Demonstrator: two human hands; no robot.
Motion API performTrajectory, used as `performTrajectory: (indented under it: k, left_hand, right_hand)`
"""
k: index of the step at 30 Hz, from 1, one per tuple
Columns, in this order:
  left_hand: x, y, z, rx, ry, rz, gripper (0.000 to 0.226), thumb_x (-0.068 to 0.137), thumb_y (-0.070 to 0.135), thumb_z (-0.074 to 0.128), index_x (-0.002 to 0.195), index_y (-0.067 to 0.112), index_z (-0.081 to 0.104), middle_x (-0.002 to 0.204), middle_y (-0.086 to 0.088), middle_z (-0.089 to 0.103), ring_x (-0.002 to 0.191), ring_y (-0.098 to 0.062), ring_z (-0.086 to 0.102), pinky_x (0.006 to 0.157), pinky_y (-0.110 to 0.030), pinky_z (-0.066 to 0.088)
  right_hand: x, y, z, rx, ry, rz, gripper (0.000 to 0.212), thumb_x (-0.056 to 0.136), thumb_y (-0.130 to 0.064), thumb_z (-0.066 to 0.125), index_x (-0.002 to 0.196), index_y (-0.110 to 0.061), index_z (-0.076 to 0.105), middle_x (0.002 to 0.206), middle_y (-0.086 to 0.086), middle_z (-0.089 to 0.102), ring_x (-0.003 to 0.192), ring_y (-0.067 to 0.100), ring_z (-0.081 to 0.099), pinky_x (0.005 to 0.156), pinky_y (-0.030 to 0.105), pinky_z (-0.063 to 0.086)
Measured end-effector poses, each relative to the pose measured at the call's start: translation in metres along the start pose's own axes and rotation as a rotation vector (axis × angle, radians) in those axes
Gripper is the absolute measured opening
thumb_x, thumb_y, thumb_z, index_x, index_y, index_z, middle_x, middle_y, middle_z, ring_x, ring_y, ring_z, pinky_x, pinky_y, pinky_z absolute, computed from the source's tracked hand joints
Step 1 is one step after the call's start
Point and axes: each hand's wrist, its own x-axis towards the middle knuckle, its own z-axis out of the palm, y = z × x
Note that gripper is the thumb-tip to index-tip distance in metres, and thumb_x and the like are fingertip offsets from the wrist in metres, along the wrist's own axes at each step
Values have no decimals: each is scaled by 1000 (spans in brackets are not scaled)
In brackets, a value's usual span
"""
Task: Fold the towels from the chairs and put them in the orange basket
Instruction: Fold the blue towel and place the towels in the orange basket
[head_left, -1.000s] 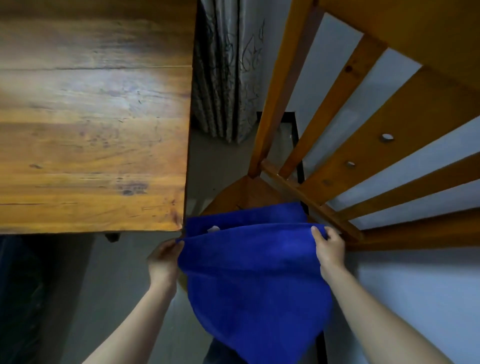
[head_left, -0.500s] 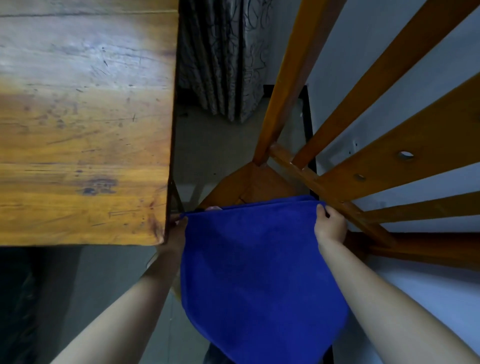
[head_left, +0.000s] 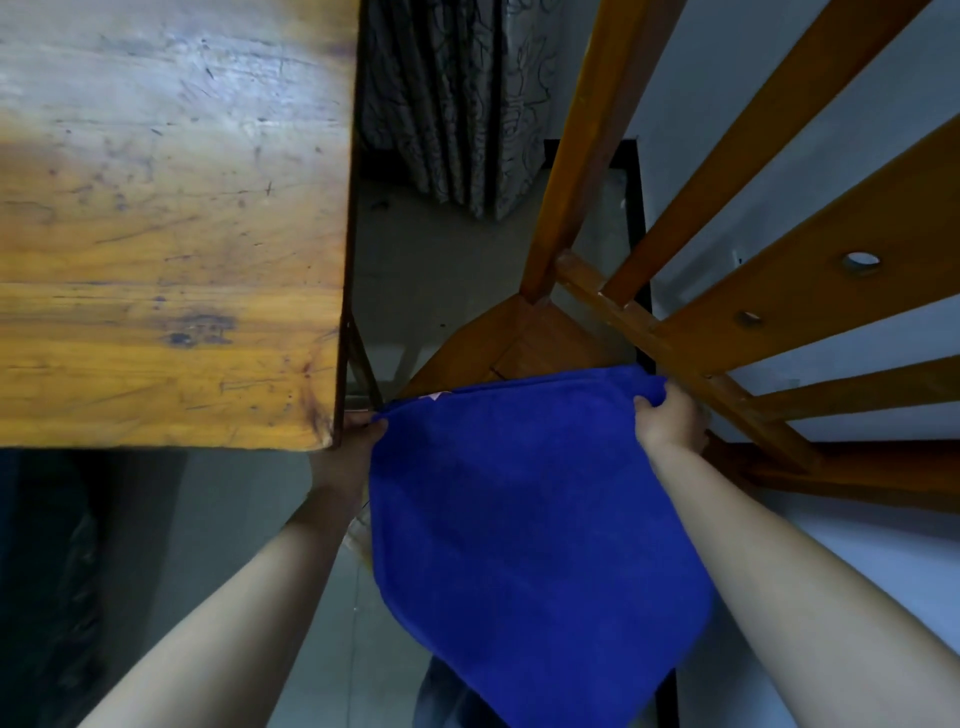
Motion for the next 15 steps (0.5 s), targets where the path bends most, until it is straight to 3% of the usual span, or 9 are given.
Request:
performTrajectory:
  k: [4, 8, 10, 12, 15]
  left_hand:
    - [-19, -13, -8, 36, 41, 14, 17, 85, 3, 60, 74, 16, 63, 84, -5, 62, 89, -23, 58, 85, -36, 46]
    - [-49, -21, -17, -61, 118, -40, 12, 85, 3, 61, 78, 12, 61, 80, -1, 60, 82, -21, 56, 76, -31, 45]
    - [-69, -28, -26, -138, 126, -19, 15, 85, 1, 60, 76, 13, 59, 77, 0, 59, 81, -21, 56, 72, -30, 46]
    - [-90, -32, -36, -198, 131, 22, 12, 85, -1, 60, 79, 10, 59, 78, -2, 59, 85, -23, 57, 76, -34, 47]
    - [-112, -30, -53, -275, 138, 94, 9, 84, -3, 59, 89, 4, 61, 78, -6, 61, 88, -27, 57, 83, -40, 48]
  right_hand:
    - [-17, 13, -8, 99, 14, -84, 25, 92, -25, 55, 113, -11, 56, 120, 12, 57, 113, 32, 52, 94, 48, 47]
    - [-41, 17, -27, 255, -28, -143, 22, 92, -19, 56, 109, -5, 56, 110, 13, 61, 103, 30, 59, 84, 37, 48]
    - [-55, 22, -41, 283, -32, -184, 31, 90, -22, 59, 114, -3, 55, 115, 13, 61, 108, 30, 57, 89, 39, 48]
    - [-66, 28, -60, 313, -43, -228, 32, 89, -24, 61, 111, -1, 56, 113, 15, 62, 105, 31, 59, 90, 45, 49]
    - [-79, 36, -89, 346, -66, -305, 21, 89, -21, 62, 90, -1, 57, 93, 18, 65, 83, 32, 61, 71, 41, 50]
